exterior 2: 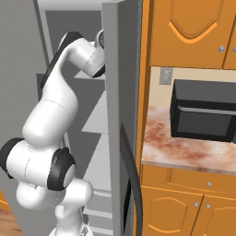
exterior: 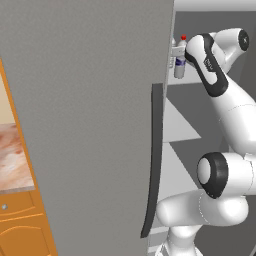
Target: Take the bottled waters from the counter and place them in the freezer to freeze. Close the freezer door after placing the bottles.
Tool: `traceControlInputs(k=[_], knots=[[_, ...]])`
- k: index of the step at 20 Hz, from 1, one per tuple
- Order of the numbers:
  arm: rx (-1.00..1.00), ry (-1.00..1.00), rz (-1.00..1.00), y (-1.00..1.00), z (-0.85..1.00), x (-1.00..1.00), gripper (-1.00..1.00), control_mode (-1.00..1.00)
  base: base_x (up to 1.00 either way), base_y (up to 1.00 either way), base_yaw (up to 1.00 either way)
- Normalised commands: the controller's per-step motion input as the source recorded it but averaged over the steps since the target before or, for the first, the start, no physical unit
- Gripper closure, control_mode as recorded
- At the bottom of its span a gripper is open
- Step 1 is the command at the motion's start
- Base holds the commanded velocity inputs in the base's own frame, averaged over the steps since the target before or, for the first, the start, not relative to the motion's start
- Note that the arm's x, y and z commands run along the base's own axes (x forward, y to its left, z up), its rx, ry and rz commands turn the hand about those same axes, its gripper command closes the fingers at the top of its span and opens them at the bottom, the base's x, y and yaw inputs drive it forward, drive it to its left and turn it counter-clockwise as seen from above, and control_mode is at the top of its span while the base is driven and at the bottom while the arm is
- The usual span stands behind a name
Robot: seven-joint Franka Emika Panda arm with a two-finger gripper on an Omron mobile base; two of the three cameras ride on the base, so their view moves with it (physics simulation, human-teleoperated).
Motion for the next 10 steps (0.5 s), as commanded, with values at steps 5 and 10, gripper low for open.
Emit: traceControlInputs(k=[5,10], knots=[[0.00,0.00,0.00,0.00,0.00,0.00,-1.00,-1.00,0.00,0.00,0.00],[0.00,0.00,0.00,0.00,0.00,0.00,-1.00,-1.00,0.00,0.00,0.00]])
